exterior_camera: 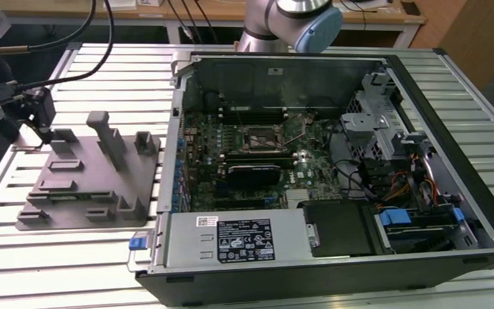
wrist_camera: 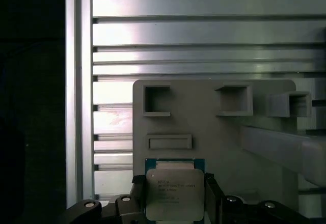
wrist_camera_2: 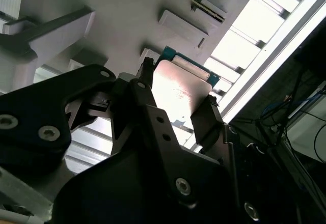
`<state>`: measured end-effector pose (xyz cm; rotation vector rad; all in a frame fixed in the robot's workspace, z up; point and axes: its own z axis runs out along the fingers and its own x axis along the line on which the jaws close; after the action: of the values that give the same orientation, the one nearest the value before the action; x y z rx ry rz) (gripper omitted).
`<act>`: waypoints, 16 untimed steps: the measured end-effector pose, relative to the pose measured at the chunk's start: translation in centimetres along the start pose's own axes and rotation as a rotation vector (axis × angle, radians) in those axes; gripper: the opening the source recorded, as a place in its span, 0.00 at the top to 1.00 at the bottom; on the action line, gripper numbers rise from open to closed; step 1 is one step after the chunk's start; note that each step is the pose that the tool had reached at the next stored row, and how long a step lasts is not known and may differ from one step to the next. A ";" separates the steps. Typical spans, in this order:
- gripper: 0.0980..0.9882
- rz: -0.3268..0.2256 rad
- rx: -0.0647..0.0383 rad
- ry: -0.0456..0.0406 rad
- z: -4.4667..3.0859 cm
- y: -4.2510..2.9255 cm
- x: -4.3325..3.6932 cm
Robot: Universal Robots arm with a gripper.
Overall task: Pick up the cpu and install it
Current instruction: 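Pick up the cpu and move it towards the insertion slot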
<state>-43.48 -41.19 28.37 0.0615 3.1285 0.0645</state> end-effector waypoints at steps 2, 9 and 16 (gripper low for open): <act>0.50 0.000 0.000 -0.0004 -0.47 0.02 -0.01; 0.50 0.000 0.000 -0.0018 -2.14 0.10 -0.02; 0.50 0.000 0.000 -0.0042 -4.24 0.20 -0.05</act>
<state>-43.48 -41.17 32.62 0.0613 3.1242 0.0647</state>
